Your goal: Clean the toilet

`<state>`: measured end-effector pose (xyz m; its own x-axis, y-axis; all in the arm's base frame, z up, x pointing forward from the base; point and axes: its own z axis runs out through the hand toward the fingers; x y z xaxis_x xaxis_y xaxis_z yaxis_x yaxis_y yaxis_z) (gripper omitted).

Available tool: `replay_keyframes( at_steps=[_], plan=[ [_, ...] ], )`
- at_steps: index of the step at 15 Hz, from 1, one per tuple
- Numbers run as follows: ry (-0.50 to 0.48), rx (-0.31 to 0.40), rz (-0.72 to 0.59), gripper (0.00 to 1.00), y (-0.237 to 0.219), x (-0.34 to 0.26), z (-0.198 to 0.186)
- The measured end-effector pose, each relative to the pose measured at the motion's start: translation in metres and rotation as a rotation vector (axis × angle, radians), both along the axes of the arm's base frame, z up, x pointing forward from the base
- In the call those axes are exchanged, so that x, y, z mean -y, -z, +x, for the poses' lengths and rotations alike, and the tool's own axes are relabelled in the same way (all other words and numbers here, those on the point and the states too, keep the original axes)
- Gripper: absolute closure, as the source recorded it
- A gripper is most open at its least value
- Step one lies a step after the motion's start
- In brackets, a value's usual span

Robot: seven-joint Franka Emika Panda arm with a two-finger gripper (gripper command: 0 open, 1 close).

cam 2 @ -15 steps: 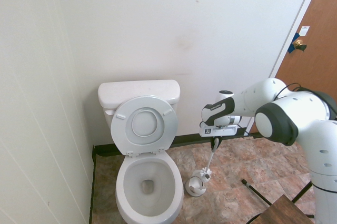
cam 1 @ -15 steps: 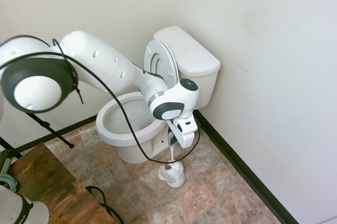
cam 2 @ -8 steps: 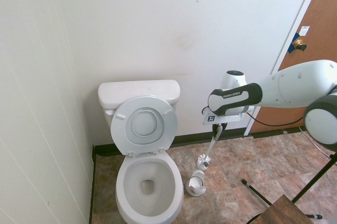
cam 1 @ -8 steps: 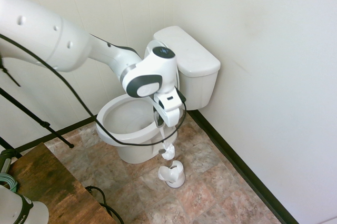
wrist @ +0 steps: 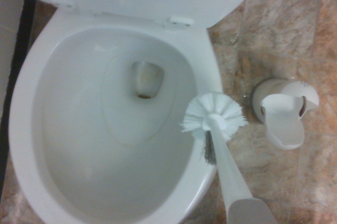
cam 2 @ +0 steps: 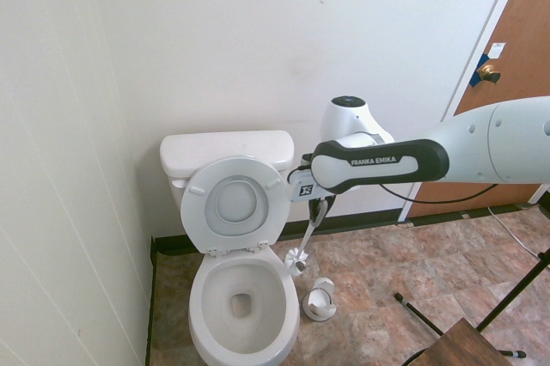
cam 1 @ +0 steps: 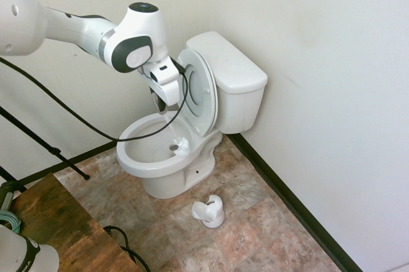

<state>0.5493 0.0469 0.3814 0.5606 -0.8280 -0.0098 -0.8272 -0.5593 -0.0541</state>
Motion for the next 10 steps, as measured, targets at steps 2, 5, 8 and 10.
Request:
replay_keyframes(
  at_steps=[2, 5, 8, 10],
  plan=[
    [-0.023, 0.011, 0.006, 1.00, 0.011, -0.025, 0.003],
    [-0.031, 0.022, 0.017, 1.00, 0.043, -0.046, 0.020],
    [-0.014, 0.032, 0.004, 1.00, 0.083, -0.073, 0.043],
    [0.001, 0.032, -0.019, 1.00, 0.115, -0.092, 0.058]
  ],
)
